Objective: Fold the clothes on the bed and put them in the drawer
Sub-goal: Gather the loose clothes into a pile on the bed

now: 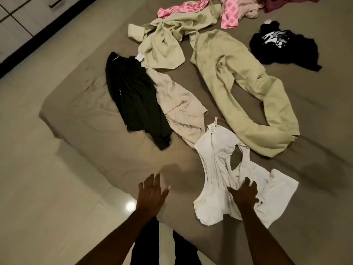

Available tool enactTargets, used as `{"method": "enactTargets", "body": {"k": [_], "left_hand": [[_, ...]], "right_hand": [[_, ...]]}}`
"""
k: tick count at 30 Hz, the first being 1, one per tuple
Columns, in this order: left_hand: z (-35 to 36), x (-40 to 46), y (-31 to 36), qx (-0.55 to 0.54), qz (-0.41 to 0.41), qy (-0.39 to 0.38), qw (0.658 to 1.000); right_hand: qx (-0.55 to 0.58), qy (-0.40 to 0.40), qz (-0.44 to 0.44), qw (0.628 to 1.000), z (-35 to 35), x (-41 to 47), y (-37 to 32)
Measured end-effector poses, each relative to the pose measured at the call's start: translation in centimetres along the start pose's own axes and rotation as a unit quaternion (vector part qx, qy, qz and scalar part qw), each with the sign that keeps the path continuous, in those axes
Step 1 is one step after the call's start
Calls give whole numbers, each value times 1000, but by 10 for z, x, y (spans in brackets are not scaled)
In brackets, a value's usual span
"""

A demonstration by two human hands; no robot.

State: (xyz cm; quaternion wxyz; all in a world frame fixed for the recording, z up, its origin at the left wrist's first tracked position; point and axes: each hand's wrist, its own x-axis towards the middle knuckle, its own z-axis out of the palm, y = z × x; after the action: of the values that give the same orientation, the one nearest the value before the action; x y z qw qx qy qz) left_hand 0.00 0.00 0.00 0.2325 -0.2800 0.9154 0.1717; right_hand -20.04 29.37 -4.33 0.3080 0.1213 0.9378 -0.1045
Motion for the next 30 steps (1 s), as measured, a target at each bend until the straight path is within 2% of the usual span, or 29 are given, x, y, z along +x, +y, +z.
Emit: {"method": "enactTargets", "body": {"k": [1,3,4,6,8,10,11,12,14,15,18,20,21,24,25,26,29,30], "left_hand": [[10,9,-1,7,6,26,1000],[18,22,5,-33,-26,10,999],[19,28,9,-71,-52,-33,996],[22,37,16,-147,-85,-72,983],[22,46,22,-239,-123,-124,955],[20,49,30,-343,-157,-174,910],[17,52,33,-402,-187,-196,875],[11,56,36,-476,-230,-232,817],[-5,69,44,-602,-299,-306,675],[-16,74,47,-643,-304,-322,624],[-40,97,41,-756,-276,-309,507],[-60,111,29,-795,-296,-258,463],[-72,119,22,-804,-293,-232,462],[-93,144,-6,-801,-285,-158,503],[-98,150,-14,-796,-278,-147,517],[-103,158,-24,-799,-279,-138,515],[-111,176,-50,-844,-287,-96,442],[-109,182,-60,-863,-282,-82,412]], "right_hand": [[19,1,19,1000,9,9,2],[43,-9,57,997,21,21,4],[45,-8,65,997,26,24,3],[43,10,41,998,28,27,0],[96,-11,15,995,27,26,-15],[190,-69,-16,979,25,13,-34],[232,-95,-57,966,22,3,-51],[265,-123,-103,951,21,-9,-71],[297,-184,-183,919,17,-34,-117],[299,-208,-210,907,18,-45,-140],[295,-263,-273,877,23,-66,-204],[312,-273,-296,860,21,-67,-235],[329,-245,-301,861,17,-63,-251],[412,-136,-263,862,11,-32,-281],[415,-91,-249,870,9,-18,-287],[392,-45,-250,884,11,0,-296],[214,28,-286,934,17,51,-326],[145,47,-315,937,23,71,-336]]}}
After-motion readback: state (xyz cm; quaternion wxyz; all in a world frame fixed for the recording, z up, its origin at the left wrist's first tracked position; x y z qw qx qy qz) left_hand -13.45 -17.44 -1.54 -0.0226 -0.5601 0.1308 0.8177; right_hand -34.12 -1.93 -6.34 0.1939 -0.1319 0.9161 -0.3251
